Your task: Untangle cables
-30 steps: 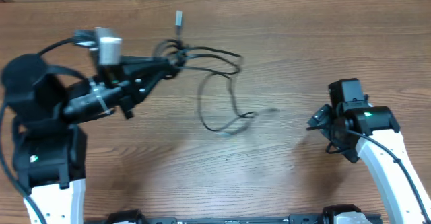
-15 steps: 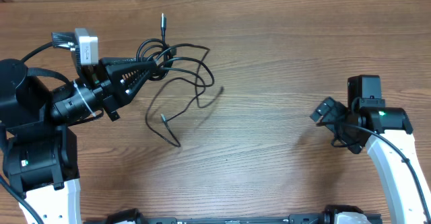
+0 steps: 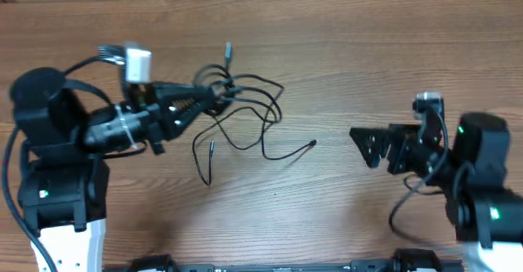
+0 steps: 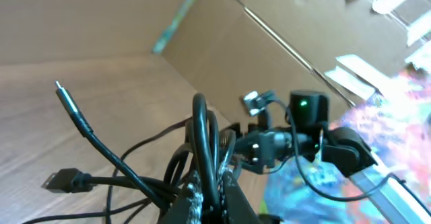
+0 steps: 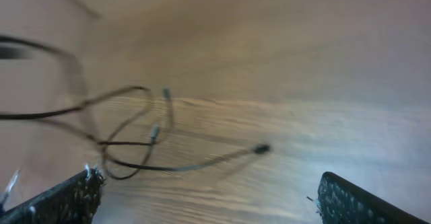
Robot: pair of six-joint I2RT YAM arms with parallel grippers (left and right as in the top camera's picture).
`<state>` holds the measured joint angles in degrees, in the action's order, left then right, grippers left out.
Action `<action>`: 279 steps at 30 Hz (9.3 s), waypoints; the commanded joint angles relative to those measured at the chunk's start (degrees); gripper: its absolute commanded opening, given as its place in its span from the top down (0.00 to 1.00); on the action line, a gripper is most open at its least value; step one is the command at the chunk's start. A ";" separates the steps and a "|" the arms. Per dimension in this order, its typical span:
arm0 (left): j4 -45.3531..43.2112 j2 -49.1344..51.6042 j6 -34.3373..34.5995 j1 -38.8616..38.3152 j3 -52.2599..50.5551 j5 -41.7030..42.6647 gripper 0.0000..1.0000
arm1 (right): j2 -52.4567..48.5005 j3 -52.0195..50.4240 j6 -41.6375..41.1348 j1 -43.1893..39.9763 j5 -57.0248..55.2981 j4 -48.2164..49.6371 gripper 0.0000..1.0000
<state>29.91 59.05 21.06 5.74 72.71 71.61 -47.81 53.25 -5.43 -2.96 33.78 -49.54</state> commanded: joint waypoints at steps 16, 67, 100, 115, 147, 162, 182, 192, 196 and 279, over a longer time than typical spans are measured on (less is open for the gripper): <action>9.09 5.49 -16.55 -30.75 0.52 -24.26 0.96 | 7.30 1.16 25.75 0.00 26.38 -0.63 0.00; 3.91 13.62 -19.61 -44.37 0.52 -18.95 0.96 | 7.19 1.14 41.46 0.00 20.52 -8.20 0.96; 10.23 13.55 -21.53 -36.41 0.52 -22.69 0.00 | 7.19 1.14 -30.91 -0.02 15.34 17.03 0.96; 2.05 13.60 -30.23 -36.52 0.52 -22.49 0.00 | 7.19 1.14 -47.43 0.00 23.41 33.20 0.96; -16.85 13.73 -31.34 -41.81 0.52 -20.59 0.00 | 7.19 1.14 -65.83 0.00 28.57 52.96 0.96; -19.89 15.32 -31.30 -41.81 0.52 -17.57 0.13 | 7.19 1.14 -72.50 0.00 30.34 58.27 0.96; -20.90 15.32 -31.15 -41.51 0.52 -13.49 0.96 | 6.60 1.14 -68.67 -0.02 29.53 58.03 0.96; -16.04 15.06 -31.12 -37.53 0.52 -12.92 0.96 | 4.96 1.14 -44.81 0.00 29.68 40.22 0.96; -14.29 14.91 -31.41 -36.87 0.52 -11.10 0.96 | 4.28 1.14 -25.62 0.00 30.99 25.53 0.91; 21.11 15.21 -68.74 -43.67 0.52 -6.36 0.83 | 2.95 1.14 35.80 5.86 51.15 7.39 0.96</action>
<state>52.29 74.08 -50.74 -37.54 72.69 64.88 -45.06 53.78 30.24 1.23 83.50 -42.06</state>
